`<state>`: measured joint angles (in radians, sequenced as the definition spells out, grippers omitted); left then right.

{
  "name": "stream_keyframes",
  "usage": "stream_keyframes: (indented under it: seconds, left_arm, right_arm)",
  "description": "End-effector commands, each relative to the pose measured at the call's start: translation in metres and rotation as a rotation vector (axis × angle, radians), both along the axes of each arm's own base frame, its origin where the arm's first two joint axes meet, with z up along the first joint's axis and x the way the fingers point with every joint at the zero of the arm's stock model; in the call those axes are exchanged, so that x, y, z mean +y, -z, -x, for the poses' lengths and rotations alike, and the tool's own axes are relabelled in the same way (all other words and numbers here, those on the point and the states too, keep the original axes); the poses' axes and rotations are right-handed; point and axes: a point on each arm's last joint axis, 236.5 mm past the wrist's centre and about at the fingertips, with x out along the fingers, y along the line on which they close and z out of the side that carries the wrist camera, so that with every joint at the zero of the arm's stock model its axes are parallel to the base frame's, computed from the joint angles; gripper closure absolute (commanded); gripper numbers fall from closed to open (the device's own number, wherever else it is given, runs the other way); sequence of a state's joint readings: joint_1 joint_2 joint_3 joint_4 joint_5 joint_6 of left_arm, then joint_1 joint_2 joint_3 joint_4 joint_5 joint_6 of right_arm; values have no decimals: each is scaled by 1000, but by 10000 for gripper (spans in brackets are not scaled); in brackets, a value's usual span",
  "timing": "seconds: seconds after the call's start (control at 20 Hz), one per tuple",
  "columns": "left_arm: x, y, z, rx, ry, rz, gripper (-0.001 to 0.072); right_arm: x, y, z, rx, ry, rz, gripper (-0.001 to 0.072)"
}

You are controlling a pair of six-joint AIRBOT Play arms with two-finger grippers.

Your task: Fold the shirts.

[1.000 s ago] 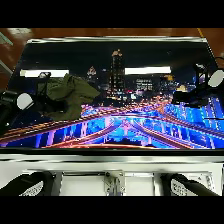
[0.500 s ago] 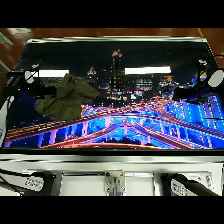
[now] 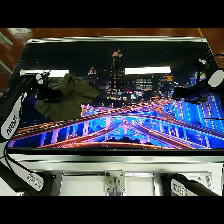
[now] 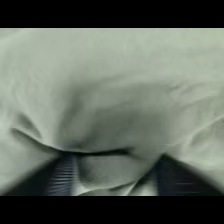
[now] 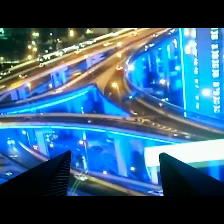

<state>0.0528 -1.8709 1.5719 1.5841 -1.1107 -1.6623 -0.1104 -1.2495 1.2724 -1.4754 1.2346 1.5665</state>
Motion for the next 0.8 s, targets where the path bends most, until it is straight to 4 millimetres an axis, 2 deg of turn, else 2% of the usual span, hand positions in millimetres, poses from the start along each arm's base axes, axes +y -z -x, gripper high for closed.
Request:
stream_keyframes:
  seconds: [0.0, 0.1, 0.15, 0.2, 0.3, 0.4, 0.5, 0.6, 0.65, 0.7, 0.75]
  left_arm:
    - [-2, 4, 10, 54, -8, 18, 666]
    - [-6, -12, 13, 75, -6, 32, 667]
    - [-13, -32, 5, 36, 21, 46, 668]
    - [-22, -62, -7, -36, 50, 53, 668]
    - [-48, -143, -28, -222, 137, 50, 668]
    - [-97, -254, -29, -461, 253, 82, 668]
    - [-152, -363, -2, -701, 355, 153, 668]
    - [-199, -454, 40, -921, 435, 247, 668]
    - [-217, -485, 61, -1001, 461, 293, 668]
    - [-234, -507, 81, -1054, 493, 336, 668]
    - [-249, -515, 95, -1065, 515, 375, 668]
  right_arm:
    - [9, -1, -1, -5, -1, -40, 39]
    - [19, -2, -1, -2, 0, -84, 39]
    - [23, -3, 0, 1, -1, -103, 39]
    - [26, -3, 1, 3, -3, -117, 39]
    - [31, -3, 2, 8, -7, -138, 39]
    - [32, -6, 3, 3, -21, -135, 39]
    - [33, -21, 5, -41, -39, -129, 39]
    - [33, -48, 7, -125, -49, -113, 39]
    - [32, -66, 10, -178, -52, -103, 39]
    - [31, -84, 14, -232, -53, -89, 39]
    - [31, -102, 19, -286, -54, -80, 39]
